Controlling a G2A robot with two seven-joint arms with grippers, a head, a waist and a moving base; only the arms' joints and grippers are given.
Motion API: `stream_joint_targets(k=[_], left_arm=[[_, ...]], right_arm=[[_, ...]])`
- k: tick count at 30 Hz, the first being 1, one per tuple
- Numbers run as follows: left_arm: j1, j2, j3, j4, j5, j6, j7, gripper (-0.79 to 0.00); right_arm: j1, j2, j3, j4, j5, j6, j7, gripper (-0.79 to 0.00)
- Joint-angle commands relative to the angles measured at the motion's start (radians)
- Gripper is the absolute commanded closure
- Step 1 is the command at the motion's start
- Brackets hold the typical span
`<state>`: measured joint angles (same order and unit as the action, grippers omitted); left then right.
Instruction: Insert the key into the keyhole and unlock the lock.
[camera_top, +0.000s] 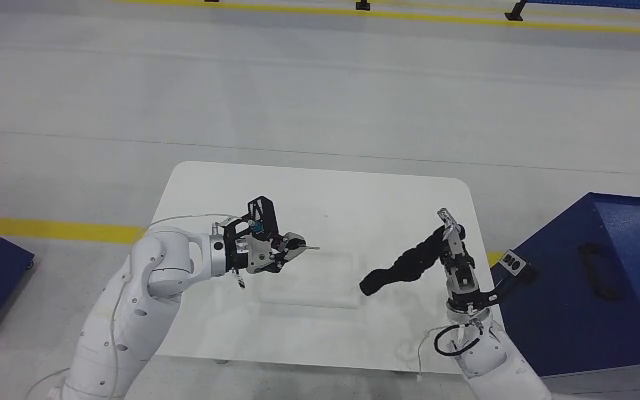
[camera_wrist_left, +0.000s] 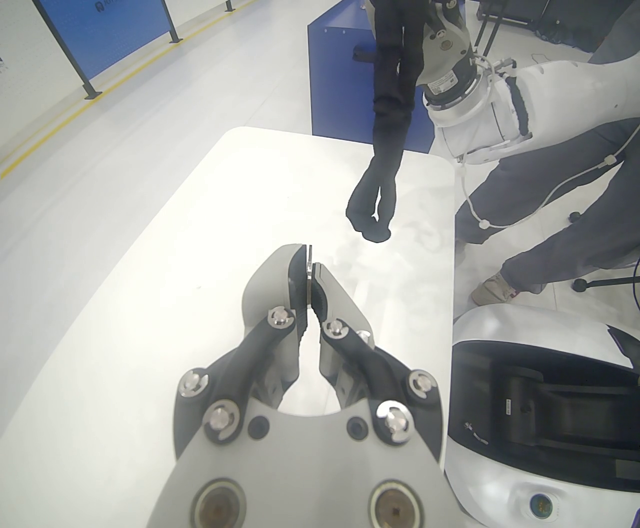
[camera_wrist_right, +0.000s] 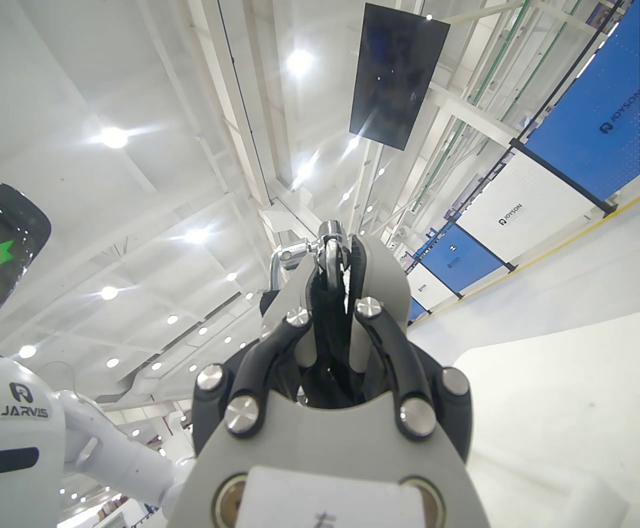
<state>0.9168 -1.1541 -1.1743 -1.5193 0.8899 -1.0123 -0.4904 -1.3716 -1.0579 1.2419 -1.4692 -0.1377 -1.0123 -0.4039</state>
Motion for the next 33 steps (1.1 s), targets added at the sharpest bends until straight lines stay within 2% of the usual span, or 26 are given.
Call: stream_joint_targets(k=[1, 5, 10, 14, 17, 18, 22, 33], left_arm=[[0.000, 0.000, 0.000, 0.000, 0.000, 0.000, 0.000, 0.000], [0.000, 0.000, 0.000, 0.000, 0.000, 0.000, 0.000, 0.000], [0.000, 0.000, 0.000, 0.000, 0.000, 0.000, 0.000, 0.000], [0.000, 0.000, 0.000, 0.000, 0.000, 0.000, 0.000, 0.000], [0.000, 0.000, 0.000, 0.000, 0.000, 0.000, 0.000, 0.000], [0.000, 0.000, 0.000, 0.000, 0.000, 0.000, 0.000, 0.000], [0.000, 0.000, 0.000, 0.000, 0.000, 0.000, 0.000, 0.000], [0.000, 0.000, 0.000, 0.000, 0.000, 0.000, 0.000, 0.000]], right_arm=[[0.000, 0.000, 0.000, 0.000, 0.004, 0.000, 0.001, 0.000], [0.001, 0.000, 0.001, -0.004, 0.003, 0.002, 0.005, 0.000], [0.025, 0.002, 0.057, -0.102, -0.081, 0.000, 0.013, 0.000], [0.066, 0.013, 0.102, -0.111, -0.171, 0.000, 0.004, 0.000], [0.101, 0.027, 0.114, -0.119, -0.380, 0.000, -0.068, 0.000], [0.112, 0.035, 0.098, -0.109, -0.487, 0.000, -0.133, 0.000], [0.160, 0.069, -0.016, -0.072, -0.743, 0.000, -0.372, 0.000], [0.160, 0.069, -0.016, -0.072, -0.743, 0.000, -0.372, 0.000]])
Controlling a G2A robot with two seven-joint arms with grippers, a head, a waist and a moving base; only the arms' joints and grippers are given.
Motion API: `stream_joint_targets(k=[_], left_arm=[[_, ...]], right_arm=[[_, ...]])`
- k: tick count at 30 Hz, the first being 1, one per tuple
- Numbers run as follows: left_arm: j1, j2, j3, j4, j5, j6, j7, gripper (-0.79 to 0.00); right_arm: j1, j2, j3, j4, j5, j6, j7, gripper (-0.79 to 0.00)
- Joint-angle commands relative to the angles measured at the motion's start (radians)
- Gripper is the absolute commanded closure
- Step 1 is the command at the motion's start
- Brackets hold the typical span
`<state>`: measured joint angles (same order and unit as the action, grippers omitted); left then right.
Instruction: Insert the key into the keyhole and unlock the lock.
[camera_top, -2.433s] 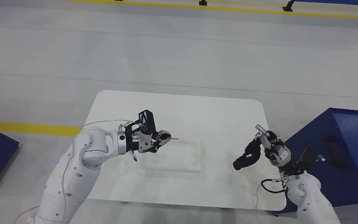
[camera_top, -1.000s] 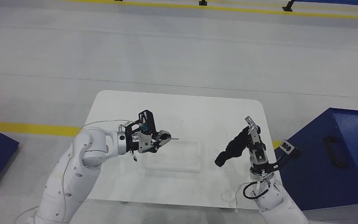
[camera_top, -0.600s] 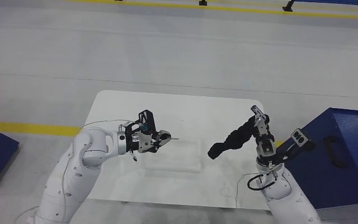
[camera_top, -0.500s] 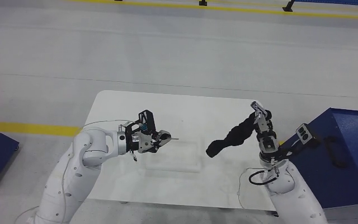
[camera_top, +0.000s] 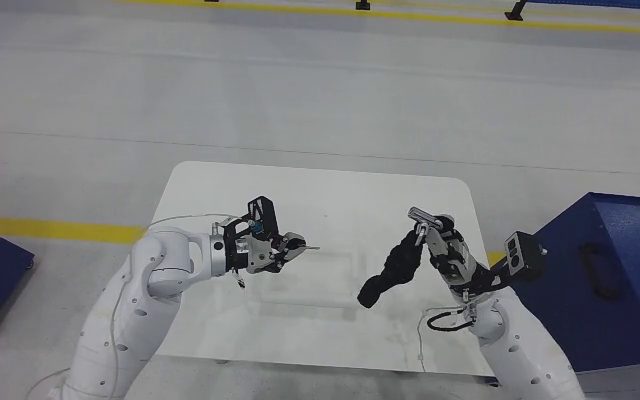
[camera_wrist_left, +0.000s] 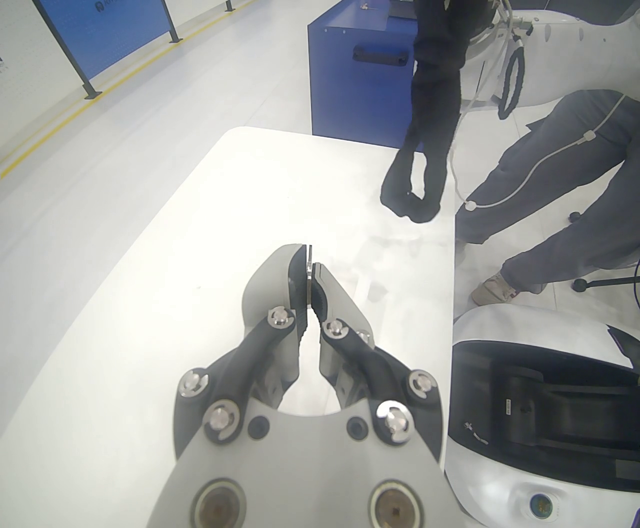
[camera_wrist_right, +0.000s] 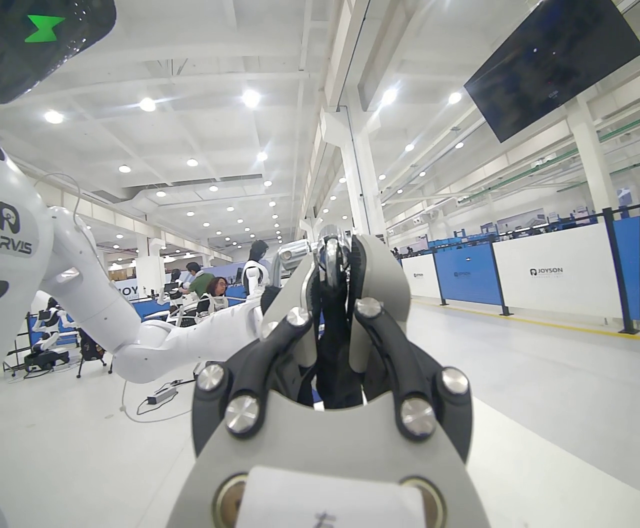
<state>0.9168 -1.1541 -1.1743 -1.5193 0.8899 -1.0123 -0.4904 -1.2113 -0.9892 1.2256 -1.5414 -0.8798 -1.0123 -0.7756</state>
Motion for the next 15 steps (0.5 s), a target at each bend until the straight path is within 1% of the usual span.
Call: stream_joint_targets(k=[1, 6, 8, 10, 12, 13, 15], left_arm=[[0.000, 0.000, 0.000, 0.000, 0.000, 0.000, 0.000, 0.000], [0.000, 0.000, 0.000, 0.000, 0.000, 0.000, 0.000, 0.000], [0.000, 0.000, 0.000, 0.000, 0.000, 0.000, 0.000, 0.000], [0.000, 0.000, 0.000, 0.000, 0.000, 0.000, 0.000, 0.000], [0.000, 0.000, 0.000, 0.000, 0.000, 0.000, 0.000, 0.000], [0.000, 0.000, 0.000, 0.000, 0.000, 0.000, 0.000, 0.000], [0.000, 0.000, 0.000, 0.000, 0.000, 0.000, 0.000, 0.000]], right_arm=[[0.000, 0.000, 0.000, 0.000, -0.001, 0.000, -0.001, 0.000], [-0.001, 0.000, 0.000, -0.001, -0.003, 0.004, 0.006, 0.000], [0.001, 0.000, 0.006, -0.015, -0.034, 0.000, 0.024, 0.000], [-0.005, 0.000, -0.016, 0.004, -0.028, 0.000, 0.013, 0.000], [0.000, 0.003, -0.055, 0.034, 0.022, 0.000, 0.004, 0.000], [0.008, 0.008, -0.099, 0.056, 0.091, 0.000, 0.020, 0.000], [0.028, 0.018, -0.147, 0.085, 0.182, 0.000, 0.062, 0.000]])
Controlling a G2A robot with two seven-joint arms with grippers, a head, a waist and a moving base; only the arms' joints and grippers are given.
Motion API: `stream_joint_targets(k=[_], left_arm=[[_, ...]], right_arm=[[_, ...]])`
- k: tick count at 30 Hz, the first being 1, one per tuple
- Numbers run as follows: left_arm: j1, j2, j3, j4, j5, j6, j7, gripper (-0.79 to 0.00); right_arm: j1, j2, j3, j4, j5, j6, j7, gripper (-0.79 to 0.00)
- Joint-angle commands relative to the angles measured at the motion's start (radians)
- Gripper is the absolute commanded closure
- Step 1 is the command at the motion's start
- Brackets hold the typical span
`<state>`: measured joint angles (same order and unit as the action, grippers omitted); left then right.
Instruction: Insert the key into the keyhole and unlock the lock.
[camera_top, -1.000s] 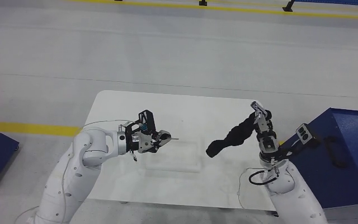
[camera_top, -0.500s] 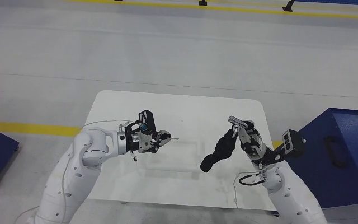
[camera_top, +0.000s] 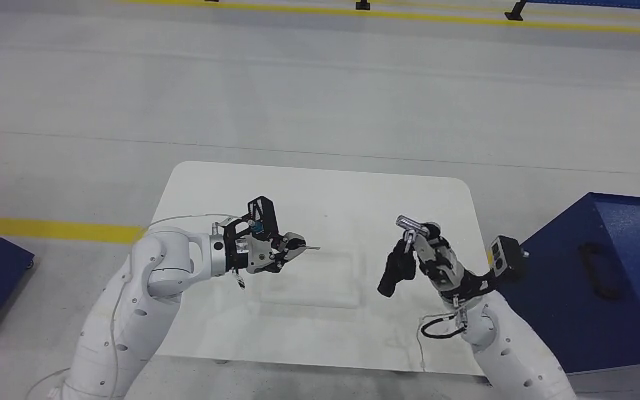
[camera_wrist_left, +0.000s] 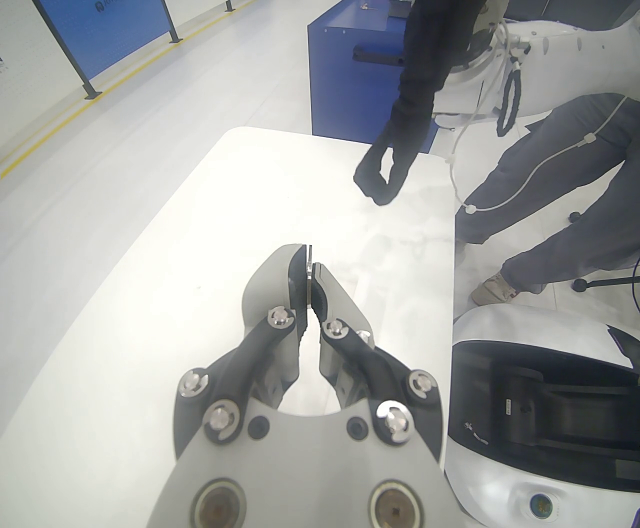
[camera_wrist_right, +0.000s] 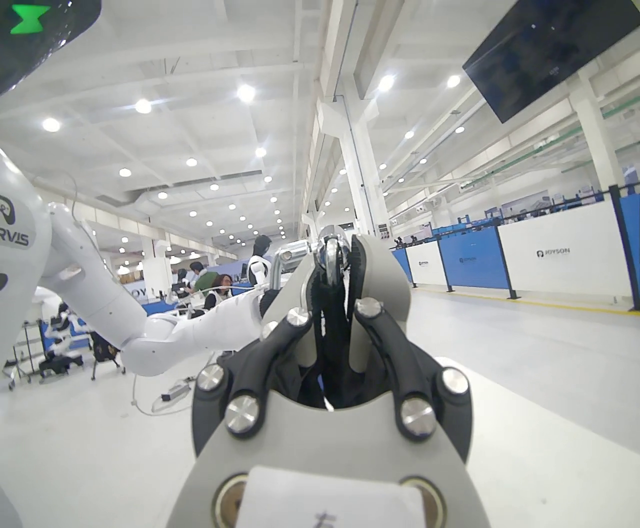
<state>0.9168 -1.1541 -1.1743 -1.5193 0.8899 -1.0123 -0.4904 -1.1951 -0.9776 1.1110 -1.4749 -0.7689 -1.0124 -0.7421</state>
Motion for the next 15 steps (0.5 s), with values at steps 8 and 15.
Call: stream_joint_targets(k=[8, 15], left_arm=[[0.000, 0.000, 0.000, 0.000, 0.000, 0.000, 0.000, 0.000], [0.000, 0.000, 0.000, 0.000, 0.000, 0.000, 0.000, 0.000]], right_arm=[[0.081, 0.062, -0.241, 0.039, 0.800, 0.000, 0.535, 0.000], [0.071, 0.082, -0.236, 0.004, 1.301, 0.000, 0.895, 0.000]])
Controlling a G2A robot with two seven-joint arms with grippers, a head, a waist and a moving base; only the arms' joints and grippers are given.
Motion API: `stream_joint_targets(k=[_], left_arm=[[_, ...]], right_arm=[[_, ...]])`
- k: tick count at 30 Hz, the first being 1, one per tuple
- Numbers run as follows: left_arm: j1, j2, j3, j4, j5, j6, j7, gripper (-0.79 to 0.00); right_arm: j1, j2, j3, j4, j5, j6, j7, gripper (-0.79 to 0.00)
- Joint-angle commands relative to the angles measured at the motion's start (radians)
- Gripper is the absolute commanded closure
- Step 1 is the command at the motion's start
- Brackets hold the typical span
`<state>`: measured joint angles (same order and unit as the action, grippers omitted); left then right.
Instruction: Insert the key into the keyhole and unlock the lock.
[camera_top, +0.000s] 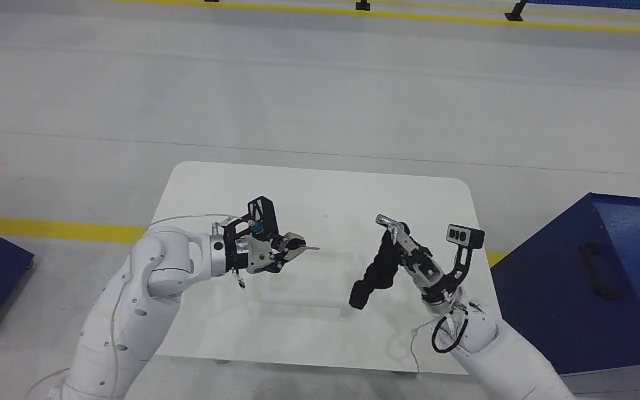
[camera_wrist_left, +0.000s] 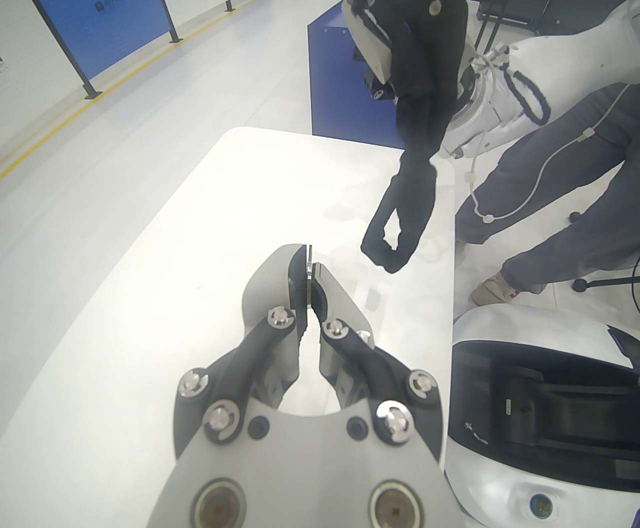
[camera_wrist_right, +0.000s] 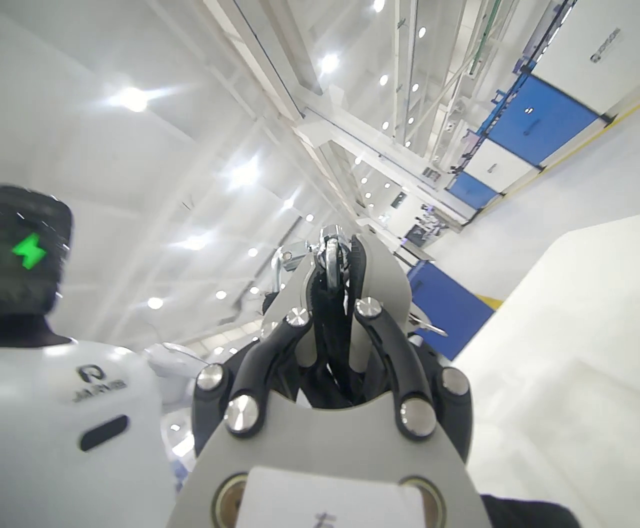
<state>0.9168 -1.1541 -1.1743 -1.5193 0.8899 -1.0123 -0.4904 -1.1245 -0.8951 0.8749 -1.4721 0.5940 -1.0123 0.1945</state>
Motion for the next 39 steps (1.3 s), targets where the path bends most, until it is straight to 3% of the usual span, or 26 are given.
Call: stream_joint_targets(k=[1, 7, 9, 11, 17, 22, 25, 29, 32, 39], left_arm=[[0.000, 0.000, 0.000, 0.000, 0.000, 0.000, 0.000, 0.000], [0.000, 0.000, 0.000, 0.000, 0.000, 0.000, 0.000, 0.000], [0.000, 0.000, 0.000, 0.000, 0.000, 0.000, 0.000, 0.000], [0.000, 0.000, 0.000, 0.000, 0.000, 0.000, 0.000, 0.000], [0.000, 0.000, 0.000, 0.000, 0.000, 0.000, 0.000, 0.000], [0.000, 0.000, 0.000, 0.000, 0.000, 0.000, 0.000, 0.000], [0.000, 0.000, 0.000, 0.000, 0.000, 0.000, 0.000, 0.000], [0.000, 0.000, 0.000, 0.000, 0.000, 0.000, 0.000, 0.000], [0.000, 0.000, 0.000, 0.000, 0.000, 0.000, 0.000, 0.000], [0.000, 0.000, 0.000, 0.000, 0.000, 0.000, 0.000, 0.000]], right_arm=[[0.001, 0.000, 0.000, 0.001, -0.062, 0.000, -0.042, 0.000], [0.001, 0.000, 0.000, 0.001, -0.062, 0.000, -0.042, 0.000], [-0.020, -0.005, -0.015, -0.038, 0.056, 0.056, -0.049, 0.000], [-0.023, -0.002, -0.027, -0.065, 0.237, 0.153, 0.083, 0.000], [-0.030, 0.023, 0.066, 0.015, 0.718, 0.457, 0.690, 0.000], [-0.036, 0.038, 0.157, 0.088, 0.891, 0.738, 1.066, 0.000], [-0.038, 0.044, 0.197, 0.122, 0.950, 0.898, 1.198, 0.000], [-0.039, 0.047, 0.215, 0.146, 0.942, 1.060, 1.293, 0.000], [-0.040, 0.042, 0.205, 0.159, 0.924, 1.139, 1.291, 0.000], [-0.035, 0.040, 0.210, 0.170, 0.927, 1.130, 1.258, 0.000]])
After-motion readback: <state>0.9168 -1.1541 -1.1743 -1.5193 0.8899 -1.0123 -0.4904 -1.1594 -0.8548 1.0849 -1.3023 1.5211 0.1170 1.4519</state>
